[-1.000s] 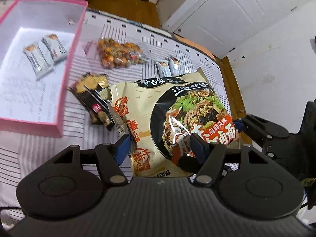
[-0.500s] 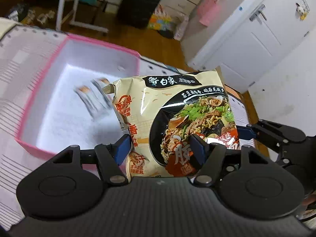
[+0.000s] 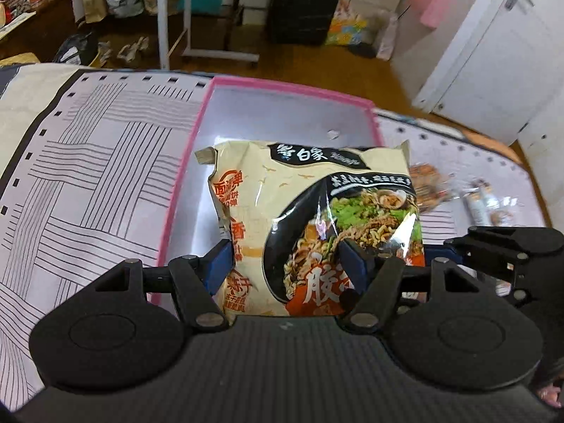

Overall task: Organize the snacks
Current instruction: 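Lower the noodle bag into the pink box and open both tools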

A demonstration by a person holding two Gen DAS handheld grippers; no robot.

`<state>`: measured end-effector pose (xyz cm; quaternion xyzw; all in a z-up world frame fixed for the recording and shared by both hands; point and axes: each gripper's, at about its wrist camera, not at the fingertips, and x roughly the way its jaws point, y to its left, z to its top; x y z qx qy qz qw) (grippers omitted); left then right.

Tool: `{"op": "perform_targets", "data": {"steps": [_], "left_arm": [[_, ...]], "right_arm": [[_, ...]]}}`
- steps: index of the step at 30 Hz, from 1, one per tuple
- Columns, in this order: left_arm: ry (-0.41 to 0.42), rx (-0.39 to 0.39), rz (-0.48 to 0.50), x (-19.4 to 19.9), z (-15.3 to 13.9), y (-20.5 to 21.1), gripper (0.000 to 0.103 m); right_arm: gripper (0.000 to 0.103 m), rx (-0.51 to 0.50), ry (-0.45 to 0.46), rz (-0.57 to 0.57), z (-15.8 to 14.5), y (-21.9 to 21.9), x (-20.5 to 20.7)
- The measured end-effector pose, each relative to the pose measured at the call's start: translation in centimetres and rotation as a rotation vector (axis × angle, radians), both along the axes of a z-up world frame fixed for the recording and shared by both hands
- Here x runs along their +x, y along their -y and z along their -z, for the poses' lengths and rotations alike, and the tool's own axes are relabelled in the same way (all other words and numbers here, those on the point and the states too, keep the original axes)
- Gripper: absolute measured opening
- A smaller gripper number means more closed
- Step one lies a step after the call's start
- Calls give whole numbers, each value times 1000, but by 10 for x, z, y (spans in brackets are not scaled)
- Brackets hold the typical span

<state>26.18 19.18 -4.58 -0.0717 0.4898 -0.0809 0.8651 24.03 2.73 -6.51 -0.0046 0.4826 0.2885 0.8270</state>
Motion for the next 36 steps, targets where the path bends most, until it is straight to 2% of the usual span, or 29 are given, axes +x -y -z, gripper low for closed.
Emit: {"op": "perform_targets", "data": {"steps": [4,7,11,17,25,32,36], "left_arm": [[-52,-11,-7,12,20,-7,66],[-53,12,16,6,30,1,66],[-45,84,52,0,41,16,64],[-22,103,27,-6,37,19,64],[50,85,4,-35,-7,15,65],[128,60,70,-71,-56,30,67],[181,22,132,-91,-82,48,69]], "right_arm": [[64,-17,-54,0,15,-7,7],[65,-52,-71,-14,23,-11,3],[65,-92,-27,-69,20,-22,-4],[65,-121,15,-79,11,-21,-15],[66,-93,40,-65,-16,5,-32],[67,-108,102,-65,-53,38,-59],[71,-71,146,-34,-81,81,-75]]}}
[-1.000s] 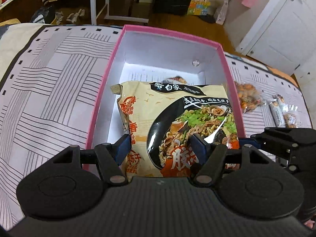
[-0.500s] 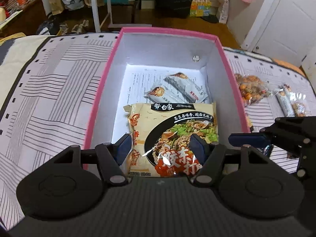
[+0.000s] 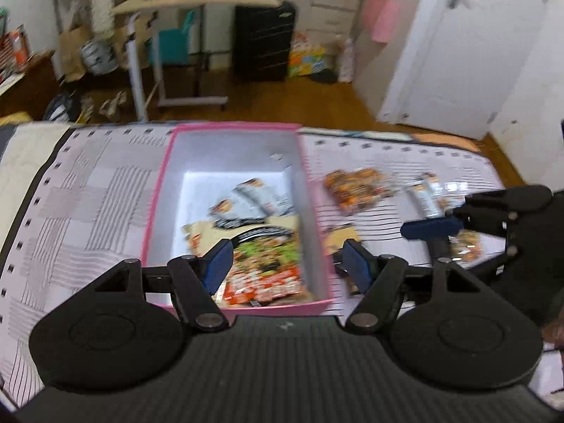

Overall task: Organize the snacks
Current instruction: 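Lower the noodle bag into the pink box and open both tools, then grasp a black NB biscuit pack with the left tool while the right grasps the black pouch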

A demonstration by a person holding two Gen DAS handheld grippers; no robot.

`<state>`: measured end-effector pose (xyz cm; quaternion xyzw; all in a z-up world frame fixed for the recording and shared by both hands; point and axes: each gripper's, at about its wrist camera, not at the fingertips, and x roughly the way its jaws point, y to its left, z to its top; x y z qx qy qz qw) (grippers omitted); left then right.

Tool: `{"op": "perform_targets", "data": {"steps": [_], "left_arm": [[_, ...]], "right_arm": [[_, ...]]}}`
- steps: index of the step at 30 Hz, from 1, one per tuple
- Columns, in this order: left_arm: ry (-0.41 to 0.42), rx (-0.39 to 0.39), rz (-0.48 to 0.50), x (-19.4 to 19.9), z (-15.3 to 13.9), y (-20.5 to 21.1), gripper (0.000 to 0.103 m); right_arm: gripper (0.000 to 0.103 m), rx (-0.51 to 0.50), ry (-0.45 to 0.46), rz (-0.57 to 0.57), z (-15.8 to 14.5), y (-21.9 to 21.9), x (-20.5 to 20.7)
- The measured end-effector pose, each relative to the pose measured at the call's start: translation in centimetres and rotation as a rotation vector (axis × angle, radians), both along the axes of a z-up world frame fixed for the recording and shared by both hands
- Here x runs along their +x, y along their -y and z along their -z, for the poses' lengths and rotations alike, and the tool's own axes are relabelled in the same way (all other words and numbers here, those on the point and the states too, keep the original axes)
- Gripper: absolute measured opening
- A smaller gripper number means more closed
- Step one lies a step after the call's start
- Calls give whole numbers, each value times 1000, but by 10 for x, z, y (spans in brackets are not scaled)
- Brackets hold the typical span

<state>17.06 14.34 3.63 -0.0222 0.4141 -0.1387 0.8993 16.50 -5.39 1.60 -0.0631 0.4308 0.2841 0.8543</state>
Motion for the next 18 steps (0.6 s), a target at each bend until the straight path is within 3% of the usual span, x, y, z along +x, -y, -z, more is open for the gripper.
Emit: {"op": "perform_targets", "data": {"steps": [4,8,15,18], "left_arm": [[34,-22,54,-12,-14,23,71],[18,-60,86,-13,-11,48,71],[-113,-159,98,2,26,87,71],[-150,-151,102,8,47,106,69]], "right_arm": [[71,30,48,71,-17,47,-10],[71,25,70,146,-13,87,-18],[71,17,86,219,19,129,-30],[71,18,70,251,45,140,-30]]}}
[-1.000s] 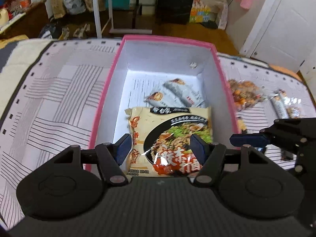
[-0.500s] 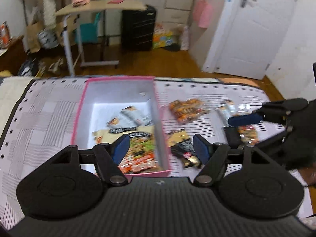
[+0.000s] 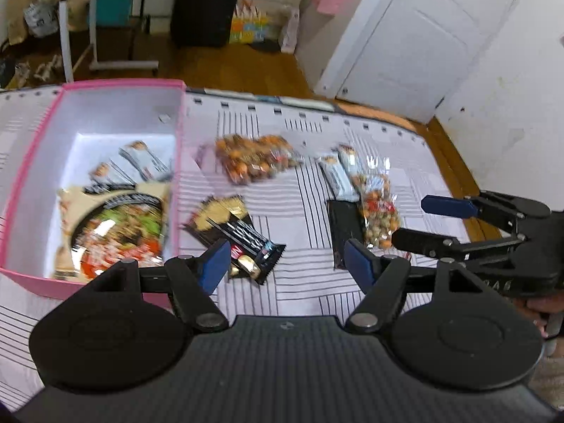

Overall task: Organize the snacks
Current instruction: 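Grasp a black NB biscuit pack with the left tool while the right grasps the black pouch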

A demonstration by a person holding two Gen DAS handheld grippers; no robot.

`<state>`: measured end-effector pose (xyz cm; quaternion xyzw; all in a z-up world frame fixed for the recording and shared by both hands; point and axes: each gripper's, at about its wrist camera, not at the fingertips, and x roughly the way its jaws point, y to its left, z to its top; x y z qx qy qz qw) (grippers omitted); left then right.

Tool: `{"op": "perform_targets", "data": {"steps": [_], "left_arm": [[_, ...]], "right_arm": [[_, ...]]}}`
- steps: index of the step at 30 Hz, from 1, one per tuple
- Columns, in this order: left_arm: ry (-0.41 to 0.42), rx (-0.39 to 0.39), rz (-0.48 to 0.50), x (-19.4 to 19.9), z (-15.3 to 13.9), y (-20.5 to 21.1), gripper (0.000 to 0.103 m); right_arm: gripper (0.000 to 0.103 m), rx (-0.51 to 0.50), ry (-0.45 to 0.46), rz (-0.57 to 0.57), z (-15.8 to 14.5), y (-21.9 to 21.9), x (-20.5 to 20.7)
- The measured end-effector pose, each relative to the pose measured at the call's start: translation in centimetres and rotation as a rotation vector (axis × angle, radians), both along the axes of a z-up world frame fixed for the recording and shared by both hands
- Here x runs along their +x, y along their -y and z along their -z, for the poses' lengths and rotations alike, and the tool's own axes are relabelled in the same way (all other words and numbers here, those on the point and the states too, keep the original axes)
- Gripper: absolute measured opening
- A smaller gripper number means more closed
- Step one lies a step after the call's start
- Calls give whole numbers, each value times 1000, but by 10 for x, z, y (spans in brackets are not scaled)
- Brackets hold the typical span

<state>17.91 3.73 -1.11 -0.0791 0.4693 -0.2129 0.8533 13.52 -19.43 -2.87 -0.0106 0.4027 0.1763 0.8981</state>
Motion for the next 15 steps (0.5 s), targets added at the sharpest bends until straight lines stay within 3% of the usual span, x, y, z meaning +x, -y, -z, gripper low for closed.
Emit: {"op": "perform_targets", "data": {"steps": [7,10,15], "left_arm": [[-63,99,-155,13,62,38,69],[-41,137,-222,16,84,50,69],[-15,126,-321,21,106,62,71]], "right_arm": [[71,77,-92,137,71,19,10],[71,94,-127,200,99,24,14],[71,81,-141,276,132,28,19]]}}
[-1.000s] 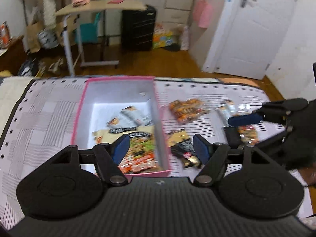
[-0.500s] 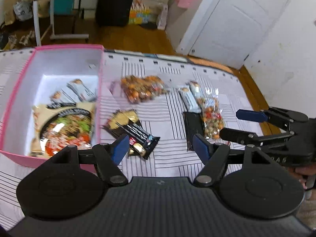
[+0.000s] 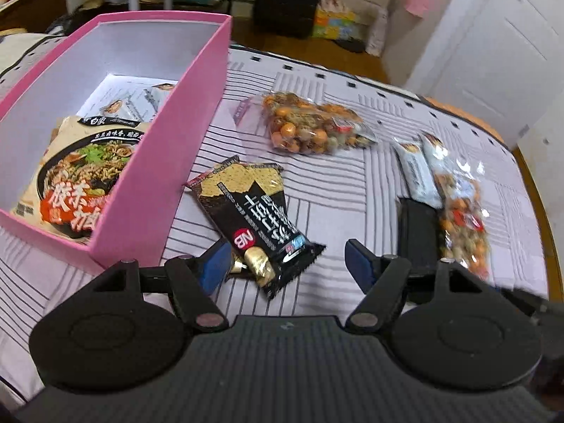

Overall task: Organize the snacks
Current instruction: 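Grasp a black NB biscuit pack with the left tool while the right grasps the black pouch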

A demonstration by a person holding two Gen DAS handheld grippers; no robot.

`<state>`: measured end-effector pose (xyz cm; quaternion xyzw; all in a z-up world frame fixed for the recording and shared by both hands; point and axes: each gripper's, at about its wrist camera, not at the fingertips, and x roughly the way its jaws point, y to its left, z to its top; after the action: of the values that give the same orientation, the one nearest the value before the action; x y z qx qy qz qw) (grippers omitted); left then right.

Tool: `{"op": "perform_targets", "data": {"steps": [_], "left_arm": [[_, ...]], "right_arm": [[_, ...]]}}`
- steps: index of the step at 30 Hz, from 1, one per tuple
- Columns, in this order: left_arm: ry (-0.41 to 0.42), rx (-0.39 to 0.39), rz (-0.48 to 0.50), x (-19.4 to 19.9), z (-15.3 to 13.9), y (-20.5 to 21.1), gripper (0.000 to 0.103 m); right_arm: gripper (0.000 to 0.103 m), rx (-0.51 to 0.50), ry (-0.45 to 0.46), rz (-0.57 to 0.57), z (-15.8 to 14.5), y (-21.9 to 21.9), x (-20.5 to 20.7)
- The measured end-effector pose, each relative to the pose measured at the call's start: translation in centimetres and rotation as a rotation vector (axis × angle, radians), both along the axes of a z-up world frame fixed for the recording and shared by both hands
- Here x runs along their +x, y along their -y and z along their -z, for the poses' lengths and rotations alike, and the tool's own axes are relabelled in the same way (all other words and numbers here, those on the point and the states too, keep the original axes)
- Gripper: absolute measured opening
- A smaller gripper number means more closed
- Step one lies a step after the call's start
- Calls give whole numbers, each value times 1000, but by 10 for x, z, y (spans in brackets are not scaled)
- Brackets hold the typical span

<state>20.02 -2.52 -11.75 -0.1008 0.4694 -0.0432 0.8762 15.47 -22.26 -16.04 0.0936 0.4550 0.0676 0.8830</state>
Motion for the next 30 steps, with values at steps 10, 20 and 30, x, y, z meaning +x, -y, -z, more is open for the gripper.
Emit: {"op": "perform_targets", "data": {"steps": [10,20,30], "left_arm": [[-39,9,-237,19,41,1,72],[8,23,-168,12,46,3,47],[20,3,-60,0,41,-11,45]], "right_arm": [[75,-154,133,20,31,-27,4],[57,-238,221,46,32,-34,-8],[66,-240,210,-53,36,-35,-6]]}}
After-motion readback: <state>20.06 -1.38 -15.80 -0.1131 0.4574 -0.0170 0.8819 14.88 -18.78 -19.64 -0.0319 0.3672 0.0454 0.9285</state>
